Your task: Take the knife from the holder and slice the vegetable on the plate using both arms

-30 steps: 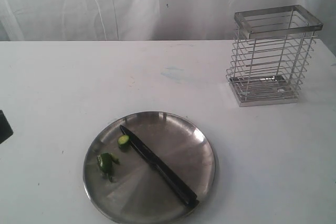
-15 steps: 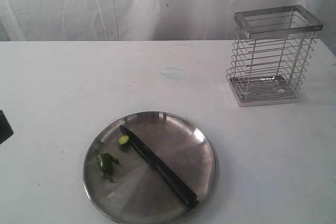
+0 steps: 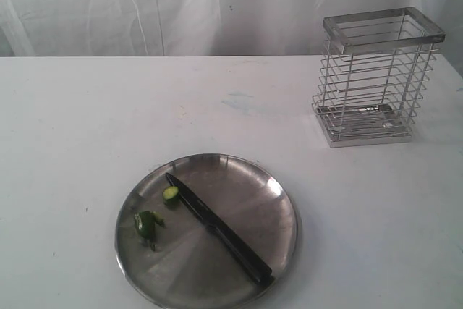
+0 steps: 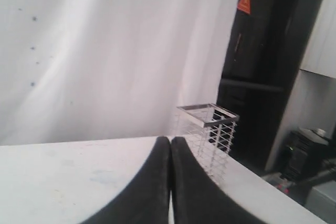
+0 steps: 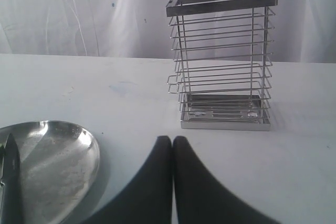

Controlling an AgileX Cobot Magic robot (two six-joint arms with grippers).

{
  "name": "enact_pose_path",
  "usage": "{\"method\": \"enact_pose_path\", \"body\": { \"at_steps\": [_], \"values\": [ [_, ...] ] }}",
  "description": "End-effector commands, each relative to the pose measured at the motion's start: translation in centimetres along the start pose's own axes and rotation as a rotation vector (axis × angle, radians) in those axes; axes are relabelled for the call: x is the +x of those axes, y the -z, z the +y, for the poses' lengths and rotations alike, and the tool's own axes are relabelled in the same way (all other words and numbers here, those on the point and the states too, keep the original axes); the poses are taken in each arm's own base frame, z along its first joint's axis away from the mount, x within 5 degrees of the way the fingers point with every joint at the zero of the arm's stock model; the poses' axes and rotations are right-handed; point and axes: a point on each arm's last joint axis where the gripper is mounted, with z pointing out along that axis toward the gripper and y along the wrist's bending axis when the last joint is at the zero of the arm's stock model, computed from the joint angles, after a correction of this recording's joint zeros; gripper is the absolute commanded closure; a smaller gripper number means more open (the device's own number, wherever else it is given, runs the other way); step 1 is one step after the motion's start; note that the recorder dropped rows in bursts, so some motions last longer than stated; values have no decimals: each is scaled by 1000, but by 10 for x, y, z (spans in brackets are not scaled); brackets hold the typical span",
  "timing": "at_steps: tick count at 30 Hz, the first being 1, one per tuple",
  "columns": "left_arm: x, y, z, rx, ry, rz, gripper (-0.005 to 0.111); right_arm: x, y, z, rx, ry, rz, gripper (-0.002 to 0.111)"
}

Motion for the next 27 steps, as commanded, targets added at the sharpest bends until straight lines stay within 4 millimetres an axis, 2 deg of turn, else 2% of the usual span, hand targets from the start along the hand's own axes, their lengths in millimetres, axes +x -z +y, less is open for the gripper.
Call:
{"method": "enact_pose_path", "body": {
  "at_steps": [1, 9, 14, 19, 23, 27],
  "values": [
    [-1, 2, 6, -62, 26, -31, 107, 1, 0, 0, 6, 1, -7, 108],
    [-2, 2, 8, -83, 150, -40, 107, 1, 0, 0, 6, 1, -7, 108],
    [5, 1, 9, -83, -56, -7, 107, 1, 0, 0, 6, 1, -7, 108],
    [33, 1, 17, -101, -19, 64, 107, 1, 0, 0, 6, 1, -7, 108],
    [59, 5, 23, -126, -23, 248, 107, 1, 0, 0, 6, 1, -7, 108],
    [72, 11, 25, -134, -22, 337, 107, 1, 0, 0, 6, 1, -7, 108]
  ]
}}
